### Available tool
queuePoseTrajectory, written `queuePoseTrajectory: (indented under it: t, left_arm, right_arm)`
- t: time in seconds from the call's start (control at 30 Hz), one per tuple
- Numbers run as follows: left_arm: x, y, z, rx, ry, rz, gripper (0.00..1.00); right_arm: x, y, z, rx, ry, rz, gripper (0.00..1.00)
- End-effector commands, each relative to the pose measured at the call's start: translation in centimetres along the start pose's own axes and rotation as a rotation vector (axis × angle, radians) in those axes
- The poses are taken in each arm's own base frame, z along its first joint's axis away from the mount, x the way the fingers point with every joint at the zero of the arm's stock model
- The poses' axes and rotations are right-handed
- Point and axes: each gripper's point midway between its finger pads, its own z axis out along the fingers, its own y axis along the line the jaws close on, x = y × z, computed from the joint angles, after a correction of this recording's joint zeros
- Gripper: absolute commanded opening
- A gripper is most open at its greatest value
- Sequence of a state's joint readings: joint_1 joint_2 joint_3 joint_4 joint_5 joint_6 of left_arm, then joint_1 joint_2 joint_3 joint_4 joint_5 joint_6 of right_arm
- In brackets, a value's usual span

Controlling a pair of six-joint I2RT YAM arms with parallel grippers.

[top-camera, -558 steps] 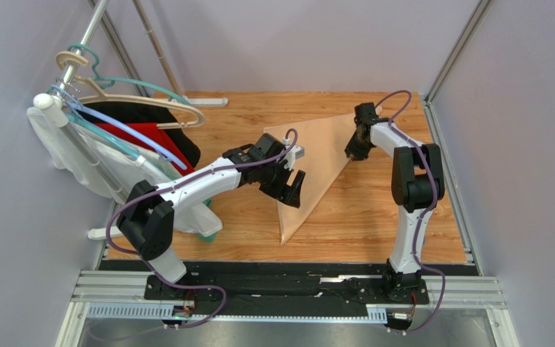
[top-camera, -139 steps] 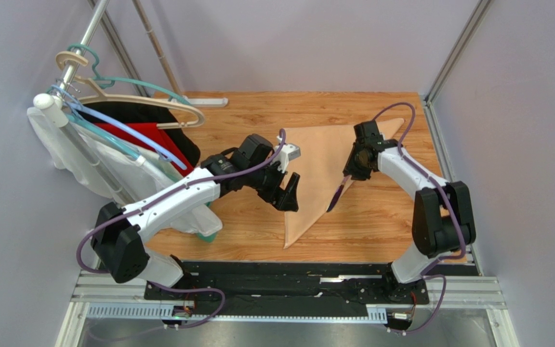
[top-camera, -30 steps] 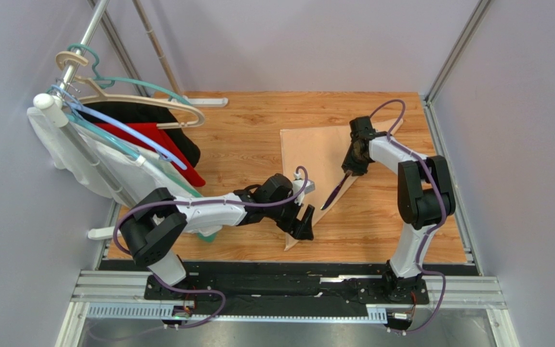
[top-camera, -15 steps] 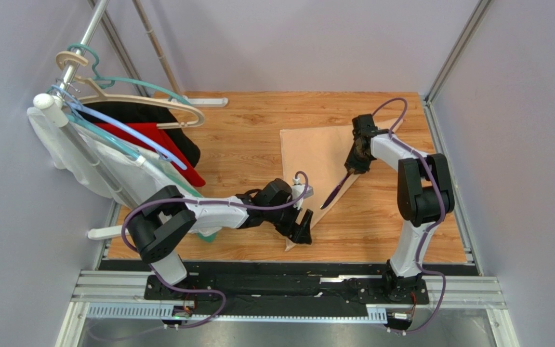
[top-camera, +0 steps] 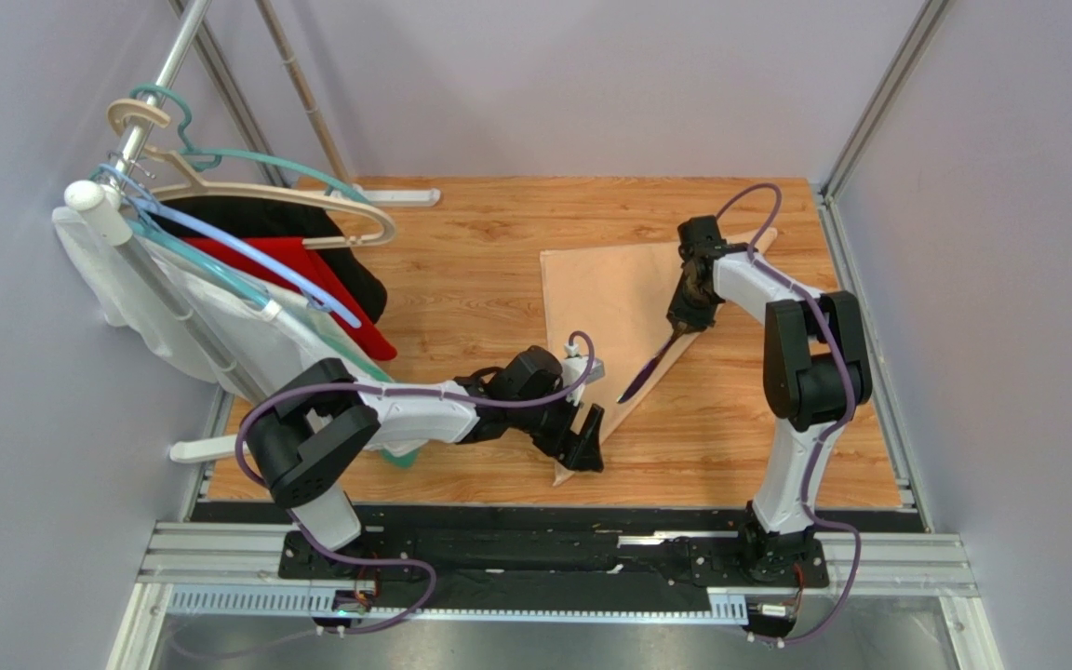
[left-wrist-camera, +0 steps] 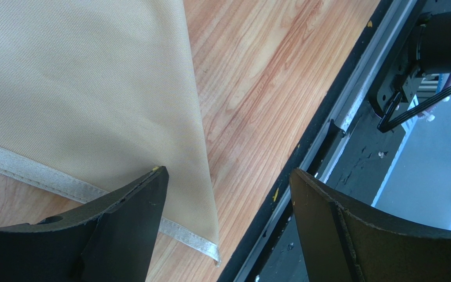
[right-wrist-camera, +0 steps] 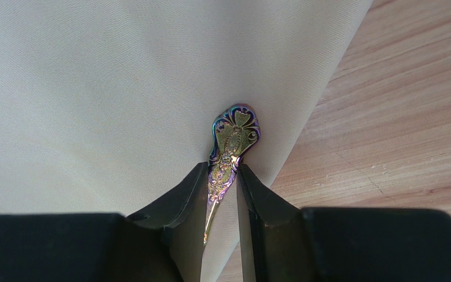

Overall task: Fold the napkin, place the utensils inside, and roll it up
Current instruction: Place the utensil onto the napkin

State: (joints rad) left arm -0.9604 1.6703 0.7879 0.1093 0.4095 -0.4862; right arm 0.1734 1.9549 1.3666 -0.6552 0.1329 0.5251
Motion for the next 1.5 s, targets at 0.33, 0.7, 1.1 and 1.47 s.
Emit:
queuePoseTrajectory:
  t: [0.33,0.7,1.1,1.47]
  left_arm:
    - [0.9,0.1,-0.1,-0.003,0.022,-0.007,0.86]
    - [1.2,0.2,-0.2,-0.008,0.029,-0.014,0.86]
    - [1.1,0.0,-0.4,-0.005,0.021,-0.027,0.86]
    - [0.9,0.0,-0.1,-0.006,0.020,-0.038,0.86]
  right_arm:
    - [-0.1,-1.3,1.1,0.062,-0.002,-0.016,0.23]
    - [-1.5,-2.9,1.2,0.088,-0.021,0.000,0.15]
    - [-2.9,-4.0,2.1,0.104,-0.028,0.004,0.14]
    - [-4.3,-4.5,2.6,0.099,-0.035,0.004,0.15]
